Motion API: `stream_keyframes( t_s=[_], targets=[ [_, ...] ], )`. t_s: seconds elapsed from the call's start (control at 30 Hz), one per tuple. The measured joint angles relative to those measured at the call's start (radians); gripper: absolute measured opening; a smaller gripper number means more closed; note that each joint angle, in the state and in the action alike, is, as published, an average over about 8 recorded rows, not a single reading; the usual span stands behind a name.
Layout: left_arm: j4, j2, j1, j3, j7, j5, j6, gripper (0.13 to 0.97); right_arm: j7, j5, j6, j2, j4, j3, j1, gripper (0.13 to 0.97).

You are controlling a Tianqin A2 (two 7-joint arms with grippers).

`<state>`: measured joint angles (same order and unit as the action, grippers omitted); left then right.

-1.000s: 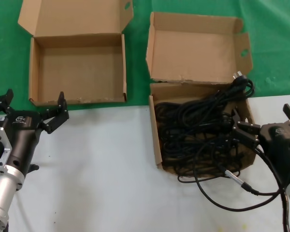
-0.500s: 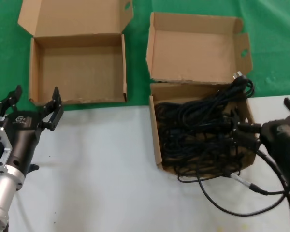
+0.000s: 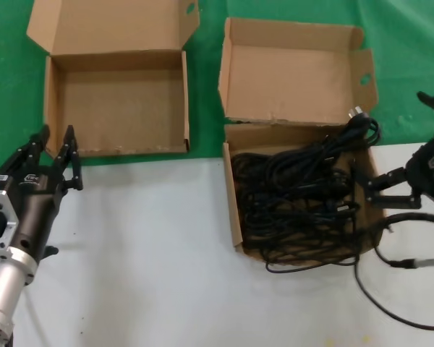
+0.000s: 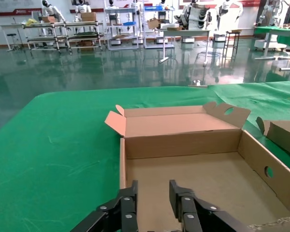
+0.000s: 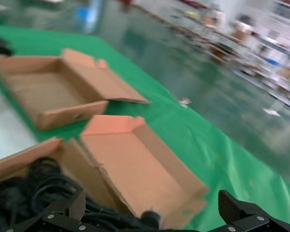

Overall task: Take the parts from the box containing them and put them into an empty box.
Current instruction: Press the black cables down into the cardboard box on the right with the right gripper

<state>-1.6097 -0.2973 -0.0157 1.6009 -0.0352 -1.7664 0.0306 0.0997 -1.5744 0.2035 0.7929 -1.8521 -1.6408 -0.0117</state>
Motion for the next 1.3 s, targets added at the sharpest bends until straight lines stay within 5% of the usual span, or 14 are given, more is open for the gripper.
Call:
stream_keyframes(
  t_s=[0.2, 0.47, 0.73, 1.3],
  targets=[
    [0.0, 0.0, 0.0, 0.0, 0.0, 0.0, 0.0, 0.284, -0.056, 0.015, 0.153, 0.142, -0.051, 0.009, -0.048, 0.966],
    [0.0, 0.0, 0.0, 0.0, 0.0, 0.0, 0.0, 0.207, -0.344, -0.031, 0.397, 0.224, 0.005, -0.054, -0.211, 0.966],
    [0.0, 0.0, 0.0, 0.0, 0.0, 0.0, 0.0, 0.159, -0.498, 0.124, 0.546, 0.18, 0.078, -0.203, -0.427, 0.966],
    [0.0, 0.0, 0.0, 0.0, 0.0, 0.0, 0.0, 0.145, -0.53, 0.417, 0.639, 0.014, 0.218, -0.378, -0.654, 0.936]
  ],
)
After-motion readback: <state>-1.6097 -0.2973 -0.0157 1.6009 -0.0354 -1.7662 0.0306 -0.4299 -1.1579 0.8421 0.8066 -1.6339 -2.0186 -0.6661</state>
